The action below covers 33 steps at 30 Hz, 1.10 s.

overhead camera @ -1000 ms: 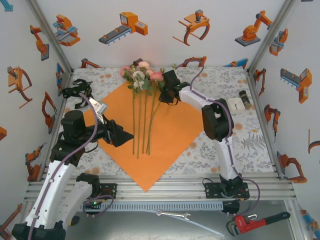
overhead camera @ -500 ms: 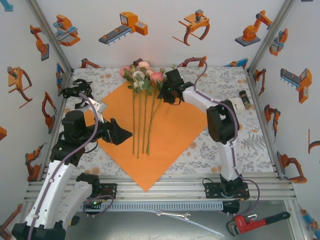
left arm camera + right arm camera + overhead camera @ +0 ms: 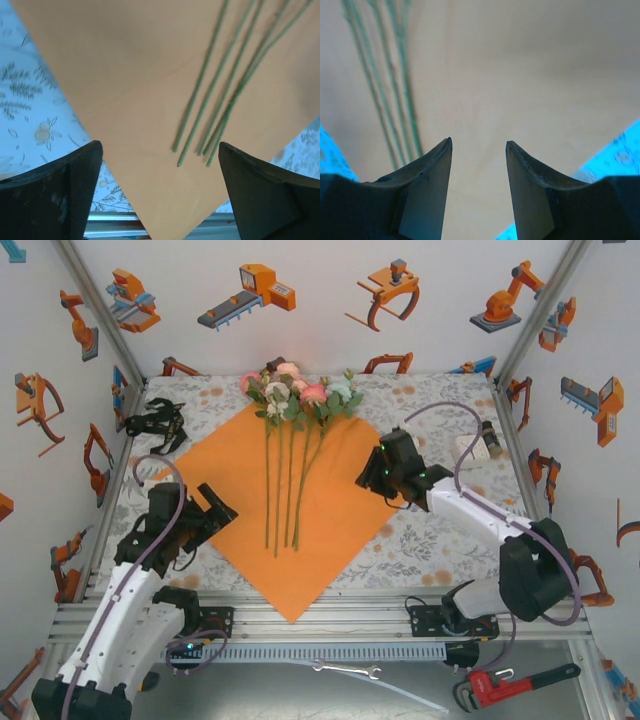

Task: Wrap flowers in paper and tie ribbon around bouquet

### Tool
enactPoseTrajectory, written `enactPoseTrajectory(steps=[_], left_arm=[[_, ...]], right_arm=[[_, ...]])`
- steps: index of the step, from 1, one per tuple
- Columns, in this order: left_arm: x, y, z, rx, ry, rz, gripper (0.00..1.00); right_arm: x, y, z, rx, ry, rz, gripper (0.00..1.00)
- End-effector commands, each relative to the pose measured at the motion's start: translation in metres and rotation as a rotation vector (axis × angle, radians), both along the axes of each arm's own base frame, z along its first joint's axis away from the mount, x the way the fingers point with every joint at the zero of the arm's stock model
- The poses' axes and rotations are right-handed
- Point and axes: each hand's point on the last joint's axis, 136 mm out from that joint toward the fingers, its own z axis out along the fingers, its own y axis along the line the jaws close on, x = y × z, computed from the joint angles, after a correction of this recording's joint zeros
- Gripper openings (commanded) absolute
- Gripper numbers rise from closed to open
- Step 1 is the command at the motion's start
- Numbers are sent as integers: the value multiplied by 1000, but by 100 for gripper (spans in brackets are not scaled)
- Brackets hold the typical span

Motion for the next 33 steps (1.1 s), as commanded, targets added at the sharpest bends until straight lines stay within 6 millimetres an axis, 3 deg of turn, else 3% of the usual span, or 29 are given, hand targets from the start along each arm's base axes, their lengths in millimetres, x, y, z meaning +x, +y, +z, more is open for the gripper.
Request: enactPoseTrajectory(steps=[1, 7, 16, 20, 28, 33], left_arm=[[-19, 8, -36, -76, 129, 160, 82], [-23, -6, -71, -153, 198, 152, 71], [-33, -15, -94, -160, 290, 161, 51], [-35, -28, -91, -212, 299, 146, 44], [-30, -52, -72, -325, 264, 115, 43], [-24, -68, -69, -358, 272, 84, 25]], right_arm=[[-18, 2, -5, 41, 43, -16, 46], [-22, 2, -14, 39, 58, -17, 46], [-20, 1, -22, 15, 69, -20, 47], [-17, -1, -22, -12, 61, -9, 47], [-11, 2, -20, -30, 59, 14, 47], [-6, -1, -14, -82, 14, 77, 48]])
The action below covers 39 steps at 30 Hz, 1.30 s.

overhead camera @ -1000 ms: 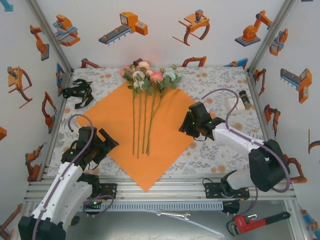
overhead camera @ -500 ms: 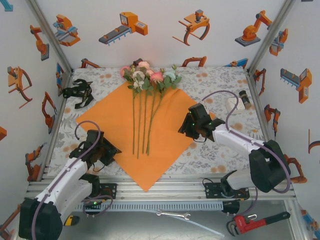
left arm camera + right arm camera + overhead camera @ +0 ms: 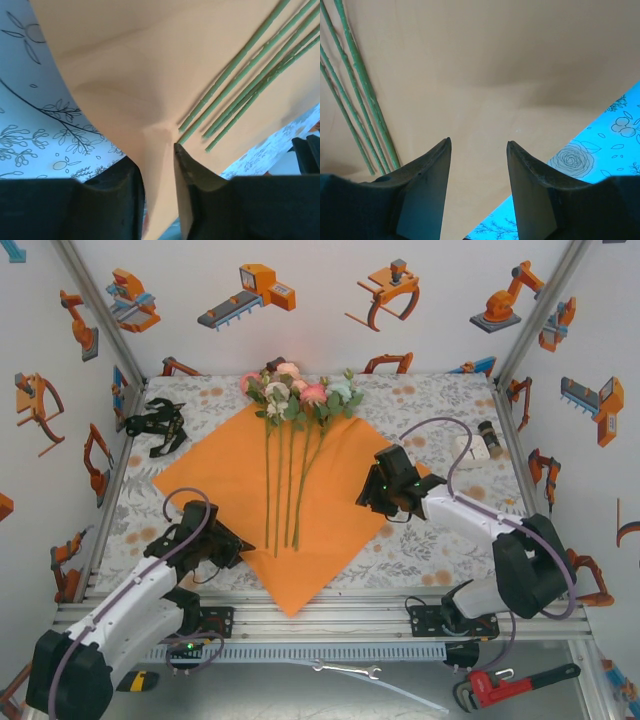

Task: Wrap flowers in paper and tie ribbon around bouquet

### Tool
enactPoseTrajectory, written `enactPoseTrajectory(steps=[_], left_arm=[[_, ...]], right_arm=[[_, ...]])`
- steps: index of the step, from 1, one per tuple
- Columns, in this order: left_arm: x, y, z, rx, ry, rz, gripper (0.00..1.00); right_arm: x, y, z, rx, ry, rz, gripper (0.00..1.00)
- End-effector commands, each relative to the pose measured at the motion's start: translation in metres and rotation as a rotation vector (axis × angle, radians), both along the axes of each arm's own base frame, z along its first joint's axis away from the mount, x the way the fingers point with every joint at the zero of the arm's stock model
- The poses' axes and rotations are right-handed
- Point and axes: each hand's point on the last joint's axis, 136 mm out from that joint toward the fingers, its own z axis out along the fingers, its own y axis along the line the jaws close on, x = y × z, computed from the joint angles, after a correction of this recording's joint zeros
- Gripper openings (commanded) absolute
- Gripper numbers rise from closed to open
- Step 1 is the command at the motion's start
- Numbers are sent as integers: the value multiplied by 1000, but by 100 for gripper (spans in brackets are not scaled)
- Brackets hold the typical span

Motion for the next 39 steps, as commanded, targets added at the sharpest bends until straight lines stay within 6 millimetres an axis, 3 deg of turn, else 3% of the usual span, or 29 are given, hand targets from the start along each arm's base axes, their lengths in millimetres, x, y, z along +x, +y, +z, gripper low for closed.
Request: enactPoseTrajectory(steps=[1, 5, 10, 13, 17, 22, 26, 27, 30, 35, 39], left_arm=[[9, -16, 11, -73, -7, 3, 20], [20, -22, 21, -84, -19, 14, 0], [27, -20, 18, -127, 32, 142, 0], [28, -16, 13, -141, 65, 227, 0], [31, -11, 9, -156, 85, 296, 0], [28, -1, 0, -167, 109, 364, 0], [24, 3, -3, -167, 120, 382, 0], [24, 4, -3, -169, 122, 384, 0], [23, 4, -3, -172, 120, 383, 0], [22, 5, -4, -175, 118, 387, 0], [21, 4, -4, -179, 120, 382, 0]], right_arm=[[13, -2, 17, -68, -85, 83, 49], [11, 26, 41, -74, -253, 399, 53], [1, 55, 69, -34, -477, 683, 54], [-24, 75, 74, 50, -638, 894, 56], [-69, 85, 69, 116, -746, 1148, 61], [-101, 89, 57, 160, -717, 1278, 61], [-128, 96, 63, 220, -762, 1358, 65], [-135, 98, 63, 221, -774, 1377, 73], [-149, 107, 54, 169, -799, 1414, 73], [-146, 126, 33, 40, -833, 1394, 73], [-138, 145, 30, 65, -830, 1359, 61]])
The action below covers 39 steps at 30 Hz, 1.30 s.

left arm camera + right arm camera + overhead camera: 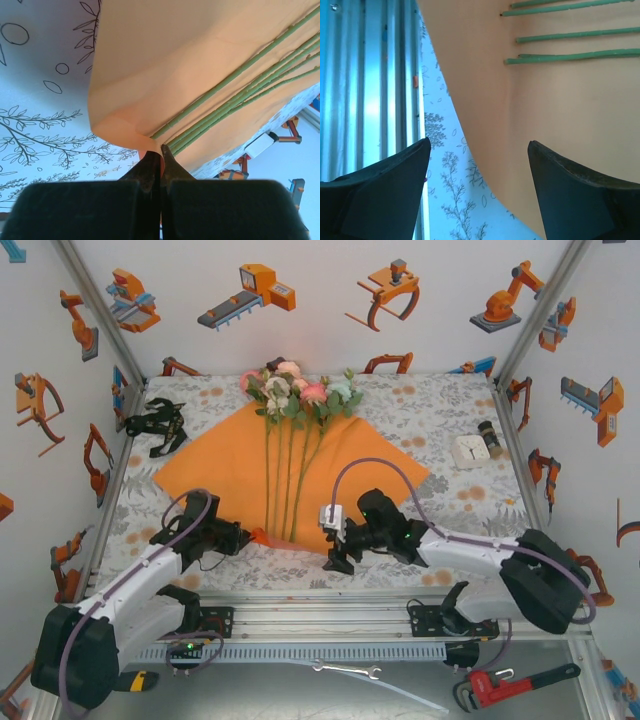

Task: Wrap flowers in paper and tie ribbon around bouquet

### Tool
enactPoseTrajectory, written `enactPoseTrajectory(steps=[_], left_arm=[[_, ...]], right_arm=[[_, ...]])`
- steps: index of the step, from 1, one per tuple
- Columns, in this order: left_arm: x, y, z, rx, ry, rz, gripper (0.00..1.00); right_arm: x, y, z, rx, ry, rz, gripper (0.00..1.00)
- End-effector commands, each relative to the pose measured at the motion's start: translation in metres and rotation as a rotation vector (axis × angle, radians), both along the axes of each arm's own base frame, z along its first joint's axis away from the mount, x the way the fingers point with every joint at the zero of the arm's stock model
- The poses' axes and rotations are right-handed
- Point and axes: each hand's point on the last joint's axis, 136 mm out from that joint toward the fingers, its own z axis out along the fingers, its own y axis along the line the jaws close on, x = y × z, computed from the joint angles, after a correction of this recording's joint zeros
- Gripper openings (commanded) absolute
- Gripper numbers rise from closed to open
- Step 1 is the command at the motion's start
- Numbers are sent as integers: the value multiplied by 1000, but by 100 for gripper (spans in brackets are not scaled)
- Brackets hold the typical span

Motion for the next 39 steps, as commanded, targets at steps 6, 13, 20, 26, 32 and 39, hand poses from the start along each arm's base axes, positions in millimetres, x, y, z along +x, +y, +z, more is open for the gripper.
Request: enactPoseTrajectory(steps=[6, 13, 20, 26, 32, 39], left_arm=[[8, 5, 13, 34, -83, -15, 35], [33, 24, 101, 445, -357, -322, 88], [31, -1, 151, 610, -529, -686, 98], [-1, -83, 176, 543, -848, -1146, 98], [-43, -139, 163, 536, -1060, -1461, 97], [-55, -155, 107, 590, -1071, -1607, 97]], right_arm=[[25, 19, 16, 77, -57, -59, 1], [46, 5, 30, 50, 193, -80, 0], [60, -22, 37, 0, 373, -112, 0], [59, -44, 25, -102, 465, -181, 0], [77, -56, 10, -128, 556, -320, 0], [88, -61, 3, -120, 563, -393, 0]])
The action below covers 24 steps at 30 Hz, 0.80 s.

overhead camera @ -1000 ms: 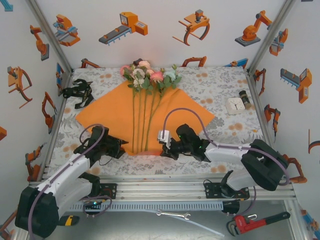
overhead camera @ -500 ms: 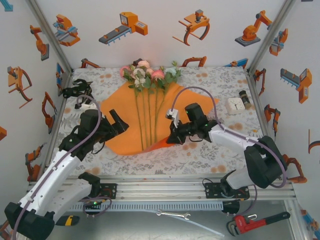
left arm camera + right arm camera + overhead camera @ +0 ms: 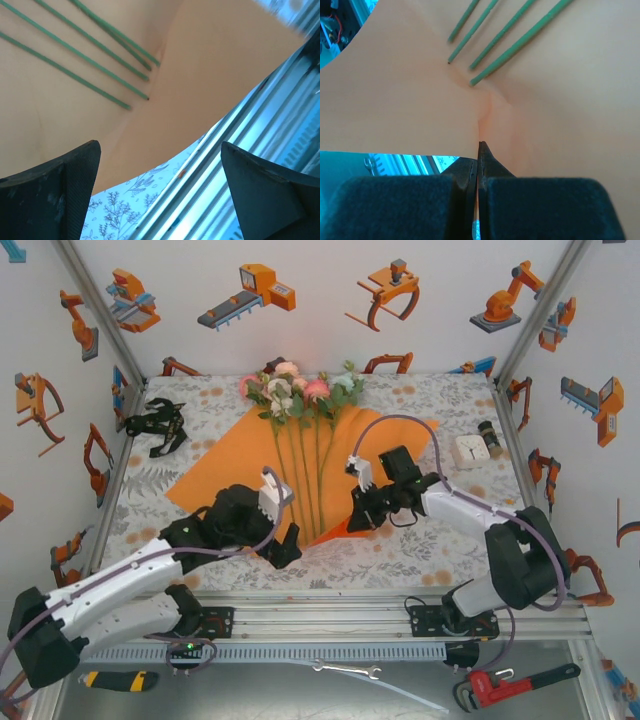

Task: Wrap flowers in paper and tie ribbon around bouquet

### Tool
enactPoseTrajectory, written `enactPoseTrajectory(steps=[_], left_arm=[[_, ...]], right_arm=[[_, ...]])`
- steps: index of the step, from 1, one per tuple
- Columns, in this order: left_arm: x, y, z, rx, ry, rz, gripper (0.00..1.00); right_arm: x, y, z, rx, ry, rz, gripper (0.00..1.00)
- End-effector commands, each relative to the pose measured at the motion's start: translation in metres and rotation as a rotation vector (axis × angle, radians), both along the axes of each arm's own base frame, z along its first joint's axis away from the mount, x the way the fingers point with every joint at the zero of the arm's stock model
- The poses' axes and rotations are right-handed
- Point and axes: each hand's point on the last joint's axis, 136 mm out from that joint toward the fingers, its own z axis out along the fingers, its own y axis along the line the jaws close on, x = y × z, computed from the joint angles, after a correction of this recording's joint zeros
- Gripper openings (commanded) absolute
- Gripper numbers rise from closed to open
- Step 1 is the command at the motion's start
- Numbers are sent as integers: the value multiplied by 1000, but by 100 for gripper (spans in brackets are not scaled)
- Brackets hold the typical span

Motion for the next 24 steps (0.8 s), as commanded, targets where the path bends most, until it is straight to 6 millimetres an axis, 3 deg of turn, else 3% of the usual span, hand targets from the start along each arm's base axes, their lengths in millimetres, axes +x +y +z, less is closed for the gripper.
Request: enactPoseTrajectory(steps=[1, 6, 8, 11, 13, 17, 19, 24], left_arm=[[-4, -10, -4, -24, -111, -96, 97], [0, -4, -34, 51, -119, -70, 98], [9, 2, -43, 88, -130, -18, 93], [19, 3, -43, 64, -153, 44, 51], [24, 4, -39, 51, -164, 83, 29], [35, 8, -36, 39, -157, 166, 7], [40, 9, -35, 32, -151, 208, 5], [53, 5, -35, 10, -133, 283, 22]], right_arm=[[6, -4, -3, -12, 10, -53, 0], [9, -4, -8, -17, 26, -70, 4], [8, -5, -9, -20, 26, -74, 8], [9, -10, -9, -29, 8, -109, 23], [6, -12, -7, -23, -7, -117, 34], [1, -13, 1, 17, -22, -125, 40], [0, -12, 5, 39, -32, -129, 40], [10, -10, 9, 74, -58, -183, 35]])
